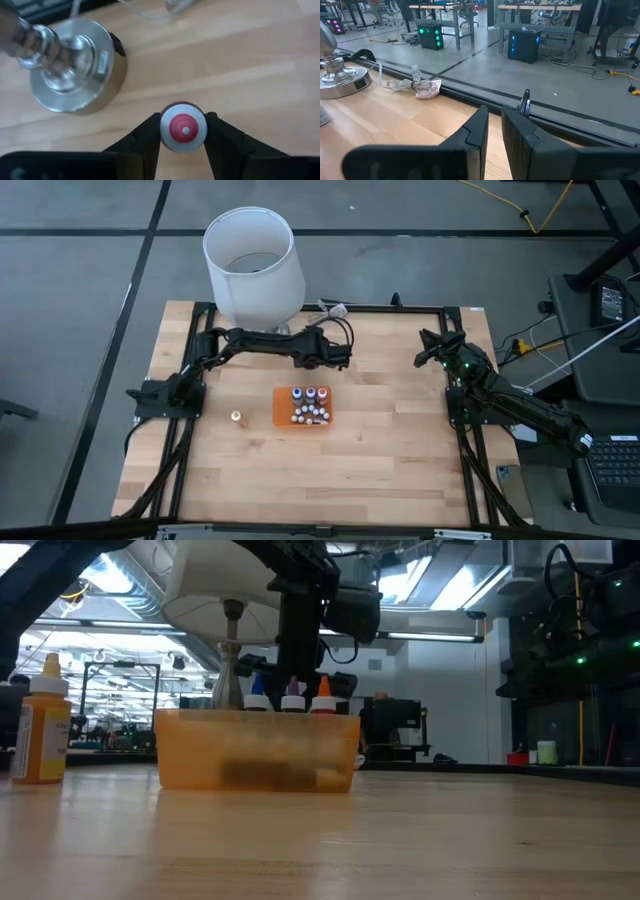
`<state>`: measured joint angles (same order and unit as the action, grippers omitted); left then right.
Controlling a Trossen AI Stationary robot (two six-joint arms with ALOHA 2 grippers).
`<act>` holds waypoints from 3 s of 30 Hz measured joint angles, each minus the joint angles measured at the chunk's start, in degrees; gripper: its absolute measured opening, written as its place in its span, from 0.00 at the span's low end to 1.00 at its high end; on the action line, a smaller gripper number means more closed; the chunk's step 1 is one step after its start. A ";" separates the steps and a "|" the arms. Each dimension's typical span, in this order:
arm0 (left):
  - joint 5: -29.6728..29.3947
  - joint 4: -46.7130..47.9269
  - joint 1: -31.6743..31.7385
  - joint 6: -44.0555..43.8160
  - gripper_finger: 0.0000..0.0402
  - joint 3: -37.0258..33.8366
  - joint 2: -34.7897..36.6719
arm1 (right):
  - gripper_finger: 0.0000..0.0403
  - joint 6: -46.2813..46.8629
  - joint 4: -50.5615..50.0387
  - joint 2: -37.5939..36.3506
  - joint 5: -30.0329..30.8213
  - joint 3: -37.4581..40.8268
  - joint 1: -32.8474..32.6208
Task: Pick & Place food coloring
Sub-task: Put the big pink food coloring bottle into the orange bin
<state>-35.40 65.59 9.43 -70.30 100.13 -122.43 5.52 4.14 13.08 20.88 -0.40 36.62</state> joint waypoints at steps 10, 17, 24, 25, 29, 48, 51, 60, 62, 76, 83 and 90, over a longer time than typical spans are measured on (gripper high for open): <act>1.02 0.69 -2.34 1.42 0.30 0.29 3.49 | 0.14 0.00 -0.02 0.02 0.00 0.00 0.02; 0.98 4.33 -4.10 4.89 0.31 0.33 7.04 | 0.14 0.00 0.00 0.02 0.00 0.00 0.00; -1.15 9.76 -6.54 8.87 0.30 0.33 13.29 | 0.14 0.00 -0.01 0.01 0.00 0.01 0.01; -1.40 10.25 -6.92 9.49 0.31 0.33 14.35 | 0.14 0.00 -0.02 0.02 0.00 0.00 0.02; -1.84 11.33 -9.24 11.69 0.31 -0.43 18.84 | 0.14 0.00 0.00 0.01 0.00 0.00 0.02; 0.12 2.76 -24.18 11.13 0.30 -20.33 30.58 | 0.14 0.00 -0.02 0.00 0.01 0.00 0.02; 0.60 -0.06 -25.24 11.45 0.31 -22.10 30.60 | 0.14 0.00 -0.02 0.01 0.00 0.00 0.00; 0.44 -6.61 -25.94 10.60 0.30 -29.12 30.62 | 0.14 0.00 -0.02 0.01 0.00 0.01 0.02; 0.62 -9.90 -25.94 10.62 0.30 -31.23 30.62 | 0.14 0.00 0.00 0.02 0.00 0.00 0.02; 1.16 -20.98 -24.15 11.33 0.31 -40.49 30.60 | 0.14 0.00 0.00 0.00 0.00 0.00 0.02; 1.63 -22.15 -24.00 15.26 0.42 -40.28 30.60 | 0.14 0.00 -0.02 0.02 0.00 0.00 0.00; 3.54 -21.87 -23.93 15.42 0.51 -40.19 32.33 | 0.14 0.00 -0.01 0.02 0.00 0.00 0.00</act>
<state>-31.86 43.72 -14.50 -54.89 59.94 -90.10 5.52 4.13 13.10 20.88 -0.40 36.62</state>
